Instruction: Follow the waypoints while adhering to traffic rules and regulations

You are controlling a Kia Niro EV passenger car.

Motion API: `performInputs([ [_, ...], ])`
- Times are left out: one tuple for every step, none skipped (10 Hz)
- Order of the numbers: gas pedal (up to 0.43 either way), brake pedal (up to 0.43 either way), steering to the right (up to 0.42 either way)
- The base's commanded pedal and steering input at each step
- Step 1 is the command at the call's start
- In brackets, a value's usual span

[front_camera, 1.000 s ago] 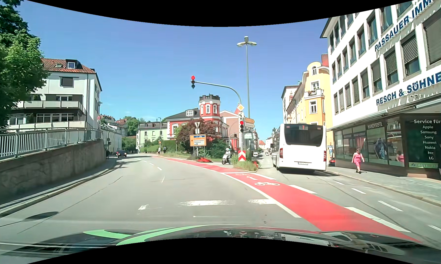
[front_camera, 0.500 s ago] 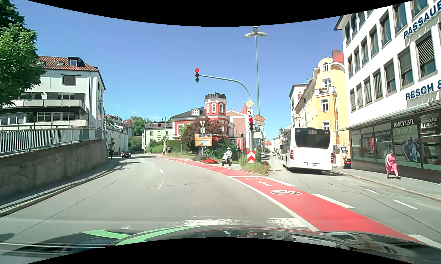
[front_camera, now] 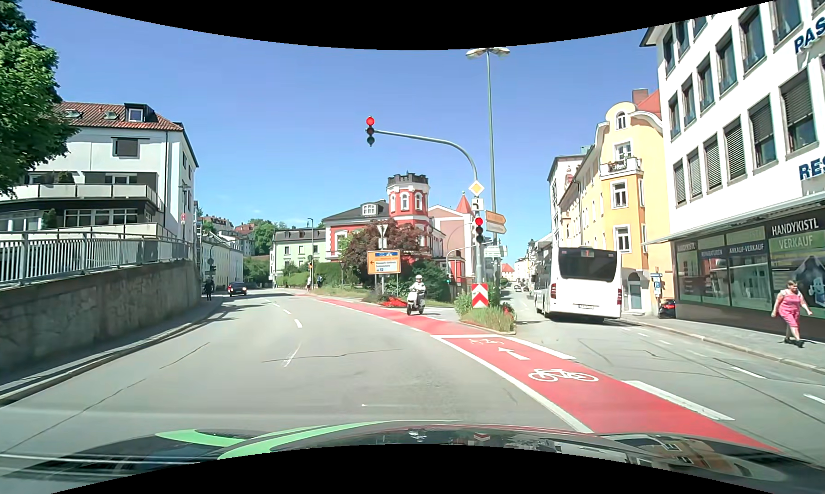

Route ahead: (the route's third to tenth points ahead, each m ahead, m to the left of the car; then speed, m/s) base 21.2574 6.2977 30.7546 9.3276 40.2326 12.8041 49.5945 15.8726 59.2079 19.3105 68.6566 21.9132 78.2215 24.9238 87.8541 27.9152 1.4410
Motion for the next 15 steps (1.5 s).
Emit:
performInputs([
  [0.0, 0.25, -0.012],
  [0.0, 0.256, -0.009],
  [0.0, 0.256, -0.008],
  [0.0, 0.256, -0.008],
  [0.0, 0.256, -0.006],
  [0.0, 0.256, -0.005],
  [0.0, 0.25, -0.005],
  [0.0, 0.256, -0.005],
  [0.0, 0.256, -0.005],
  [0.0, 0.256, -0.005],
  [0.0, 0.256, -0.005],
  [0.0, 0.256, -0.005],
  [0.0, 0.256, -0.005],
  [0.0, 0.256, -0.005],
  [0.0, 0.256, -0.005],
])
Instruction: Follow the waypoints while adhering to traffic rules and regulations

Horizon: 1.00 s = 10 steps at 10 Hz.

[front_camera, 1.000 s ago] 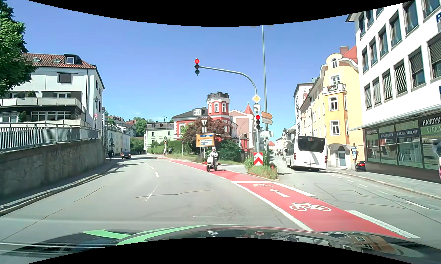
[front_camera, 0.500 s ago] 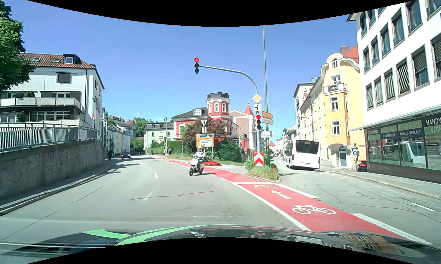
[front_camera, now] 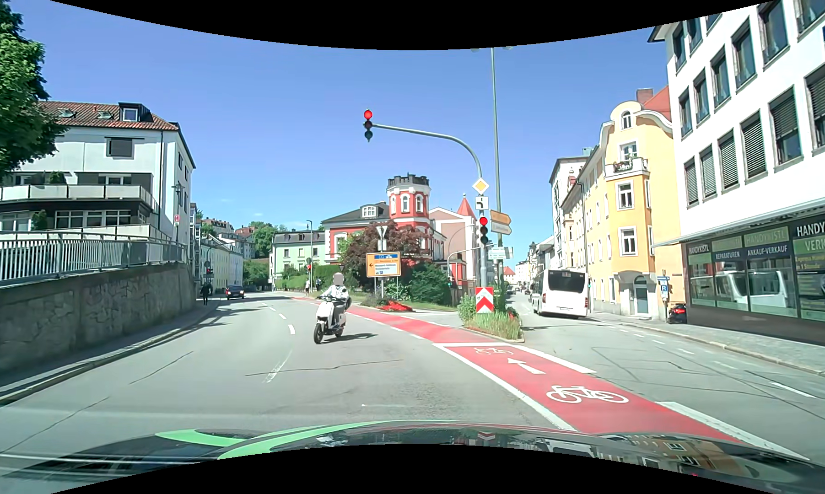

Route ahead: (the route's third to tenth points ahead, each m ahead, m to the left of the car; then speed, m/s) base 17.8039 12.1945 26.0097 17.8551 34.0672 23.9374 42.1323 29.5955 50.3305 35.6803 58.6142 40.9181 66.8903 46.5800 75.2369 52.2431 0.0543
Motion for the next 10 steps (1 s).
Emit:
performInputs([
  [0.0, 0.256, -0.005],
  [0.0, 0.256, -0.005],
  [0.0, 0.256, -0.005],
  [0.0, 0.256, -0.005],
  [0.0, 0.256, -0.005],
  [0.0, 0.256, -0.005],
  [0.0, 0.256, -0.005],
  [0.0, 0.256, -0.005],
  [0.0, 0.256, -0.005],
  [0.0, 0.256, -0.005],
])
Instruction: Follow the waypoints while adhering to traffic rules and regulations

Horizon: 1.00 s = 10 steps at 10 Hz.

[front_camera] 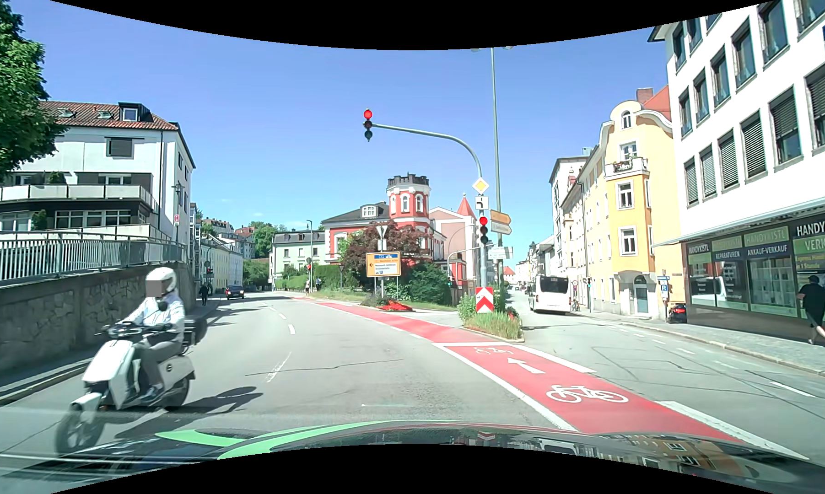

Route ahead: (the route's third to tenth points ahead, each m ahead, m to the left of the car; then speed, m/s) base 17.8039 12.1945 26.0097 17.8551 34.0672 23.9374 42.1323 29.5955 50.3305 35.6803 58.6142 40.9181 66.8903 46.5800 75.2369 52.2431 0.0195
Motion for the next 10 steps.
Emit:
performInputs([
  [0.0, 0.256, -0.005],
  [0.0, 0.256, -0.005],
  [0.0, 0.256, -0.005],
  [0.0, 0.256, -0.005],
  [0.0, 0.256, -0.005],
  [0.0, 0.256, -0.005],
  [0.0, 0.256, -0.005],
  [0.0, 0.256, -0.005],
  [0.0, 0.256, -0.005],
  [0.0, 0.256, -0.005],
])
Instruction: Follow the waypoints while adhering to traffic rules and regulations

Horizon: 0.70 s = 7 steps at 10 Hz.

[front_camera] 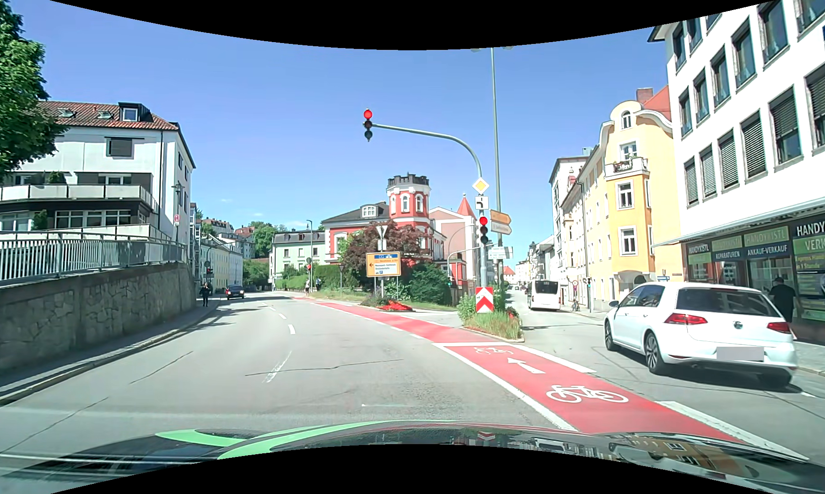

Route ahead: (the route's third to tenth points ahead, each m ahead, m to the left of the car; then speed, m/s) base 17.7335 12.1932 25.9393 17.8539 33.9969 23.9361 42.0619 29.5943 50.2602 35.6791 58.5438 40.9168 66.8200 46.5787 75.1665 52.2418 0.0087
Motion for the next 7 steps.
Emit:
performInputs([
  [0.0, 0.256, -0.005],
  [0.0, 0.256, -0.005],
  [0.0, 0.256, -0.005],
  [0.0, 0.256, -0.005],
  [0.0, 0.256, -0.005],
  [0.0, 0.256, -0.005],
  [0.0, 0.256, -0.005],
])
